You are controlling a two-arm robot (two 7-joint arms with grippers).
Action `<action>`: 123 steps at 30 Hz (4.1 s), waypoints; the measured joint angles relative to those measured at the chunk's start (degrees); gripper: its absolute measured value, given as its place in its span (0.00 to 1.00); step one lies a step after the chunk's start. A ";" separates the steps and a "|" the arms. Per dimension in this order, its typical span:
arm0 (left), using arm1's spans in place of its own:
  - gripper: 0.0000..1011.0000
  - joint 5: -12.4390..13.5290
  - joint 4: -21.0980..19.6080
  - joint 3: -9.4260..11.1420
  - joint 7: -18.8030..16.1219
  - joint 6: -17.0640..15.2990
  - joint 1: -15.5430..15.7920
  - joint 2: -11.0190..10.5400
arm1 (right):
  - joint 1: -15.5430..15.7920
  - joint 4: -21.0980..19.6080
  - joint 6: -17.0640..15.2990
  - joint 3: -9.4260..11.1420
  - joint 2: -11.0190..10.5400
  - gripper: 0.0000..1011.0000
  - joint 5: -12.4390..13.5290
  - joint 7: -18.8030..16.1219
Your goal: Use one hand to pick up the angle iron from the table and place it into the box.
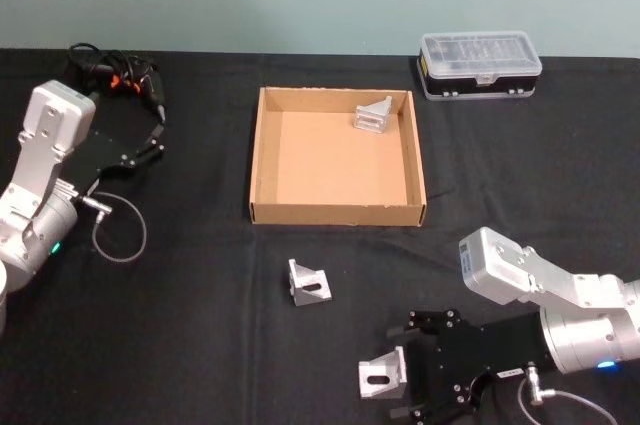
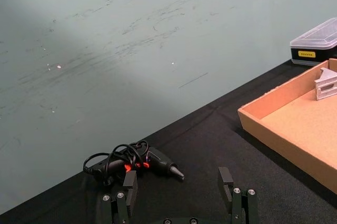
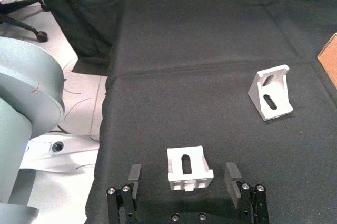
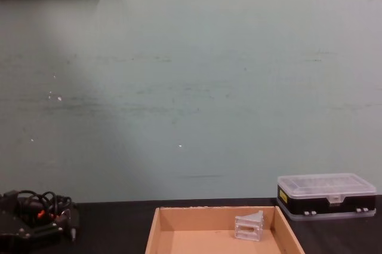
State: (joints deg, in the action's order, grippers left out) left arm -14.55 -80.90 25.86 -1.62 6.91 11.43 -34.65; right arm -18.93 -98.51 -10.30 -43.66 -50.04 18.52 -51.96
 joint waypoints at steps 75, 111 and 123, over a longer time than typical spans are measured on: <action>0.99 0.00 0.00 0.00 0.00 0.00 0.00 0.00 | -17.31 24.03 1.66 6.06 18.43 0.45 -5.17 12.02; 0.99 0.00 0.00 0.00 0.00 0.00 0.00 0.00 | -22.38 39.51 2.32 5.86 26.67 0.76 -9.78 10.50; 0.99 0.00 0.00 0.00 0.00 0.00 0.00 0.00 | -18.11 29.55 2.48 10.03 22.45 0.99 -5.63 11.16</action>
State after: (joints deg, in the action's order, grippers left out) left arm -14.55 -80.90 25.86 -1.62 6.91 11.43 -34.65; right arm -37.04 -68.95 -7.82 -33.63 -27.59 12.89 -40.80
